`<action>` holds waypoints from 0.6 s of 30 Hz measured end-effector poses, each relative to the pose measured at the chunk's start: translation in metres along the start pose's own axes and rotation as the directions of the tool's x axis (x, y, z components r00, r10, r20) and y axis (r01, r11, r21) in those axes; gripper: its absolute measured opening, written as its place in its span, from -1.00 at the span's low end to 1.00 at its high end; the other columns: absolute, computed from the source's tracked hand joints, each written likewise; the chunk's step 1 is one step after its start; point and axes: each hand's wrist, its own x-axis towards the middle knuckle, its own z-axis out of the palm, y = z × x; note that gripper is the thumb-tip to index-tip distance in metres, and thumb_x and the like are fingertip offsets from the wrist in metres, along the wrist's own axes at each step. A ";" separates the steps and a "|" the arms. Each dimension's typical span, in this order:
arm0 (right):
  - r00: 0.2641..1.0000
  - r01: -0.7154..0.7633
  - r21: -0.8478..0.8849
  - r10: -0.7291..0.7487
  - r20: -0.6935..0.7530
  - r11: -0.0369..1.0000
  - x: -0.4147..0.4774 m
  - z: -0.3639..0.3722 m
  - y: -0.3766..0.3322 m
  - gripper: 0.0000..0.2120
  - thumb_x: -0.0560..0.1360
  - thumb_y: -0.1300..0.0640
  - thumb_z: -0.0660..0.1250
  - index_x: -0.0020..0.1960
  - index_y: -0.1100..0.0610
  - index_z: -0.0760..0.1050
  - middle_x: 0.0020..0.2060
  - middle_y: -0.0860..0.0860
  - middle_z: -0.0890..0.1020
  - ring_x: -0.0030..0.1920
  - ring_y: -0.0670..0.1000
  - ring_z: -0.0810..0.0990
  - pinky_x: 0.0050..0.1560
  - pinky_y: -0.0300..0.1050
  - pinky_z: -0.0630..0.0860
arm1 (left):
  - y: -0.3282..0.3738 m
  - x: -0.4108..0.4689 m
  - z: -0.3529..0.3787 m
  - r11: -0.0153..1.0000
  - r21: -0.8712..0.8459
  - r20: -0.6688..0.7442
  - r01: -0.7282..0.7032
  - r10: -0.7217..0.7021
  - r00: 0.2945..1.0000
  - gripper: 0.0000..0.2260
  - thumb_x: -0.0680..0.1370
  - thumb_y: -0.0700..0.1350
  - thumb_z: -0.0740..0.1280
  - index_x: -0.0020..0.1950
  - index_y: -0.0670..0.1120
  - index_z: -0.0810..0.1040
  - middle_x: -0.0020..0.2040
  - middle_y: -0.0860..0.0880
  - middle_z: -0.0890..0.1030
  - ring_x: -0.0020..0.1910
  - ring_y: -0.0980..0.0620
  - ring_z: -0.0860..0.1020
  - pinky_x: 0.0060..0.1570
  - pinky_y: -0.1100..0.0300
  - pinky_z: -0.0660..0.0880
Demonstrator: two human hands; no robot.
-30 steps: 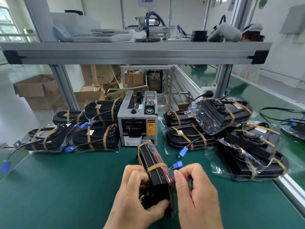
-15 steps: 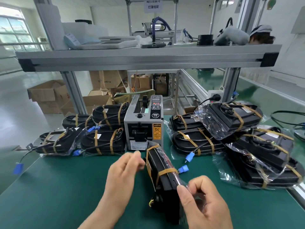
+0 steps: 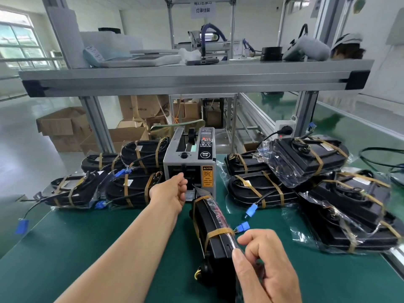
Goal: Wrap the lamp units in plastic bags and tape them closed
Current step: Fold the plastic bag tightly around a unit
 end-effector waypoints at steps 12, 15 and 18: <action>0.995 -0.097 0.096 0.098 -0.003 0.991 -0.004 -0.003 0.003 -0.69 0.37 0.06 0.43 -0.40 0.02 0.33 -0.20 -0.09 0.58 -0.45 -0.07 0.40 -0.44 -0.38 0.29 | -0.004 -0.044 -0.003 0.980 -0.084 0.086 -0.181 0.188 0.978 -0.82 0.54 -0.21 0.38 -0.25 -0.07 0.50 -0.44 0.05 0.46 -0.51 0.16 0.40 -0.52 0.34 0.38; 0.985 -0.171 0.156 0.173 0.004 0.973 -0.008 -0.004 0.006 -0.72 0.36 0.07 0.44 -0.38 0.03 0.34 -0.20 -0.10 0.59 -0.46 -0.04 0.39 -0.44 -0.29 0.31 | -0.006 -0.084 -0.031 0.960 0.066 0.422 -0.272 0.220 0.880 -0.76 0.56 -0.19 0.34 -0.32 -0.04 0.53 -0.39 0.02 0.46 -0.47 0.14 0.41 -0.43 0.32 0.43; 0.969 -0.243 0.226 0.245 0.017 0.943 -0.008 -0.004 0.007 -0.74 0.35 0.10 0.42 -0.38 0.04 0.35 -0.21 -0.09 0.57 -0.36 -0.02 0.45 -0.37 -0.14 0.37 | -0.015 -0.121 -0.051 0.904 0.211 0.602 -0.372 0.179 0.778 -0.77 0.53 -0.20 0.36 -0.33 -0.03 0.58 -0.36 -0.02 0.48 -0.41 0.10 0.41 -0.38 0.33 0.42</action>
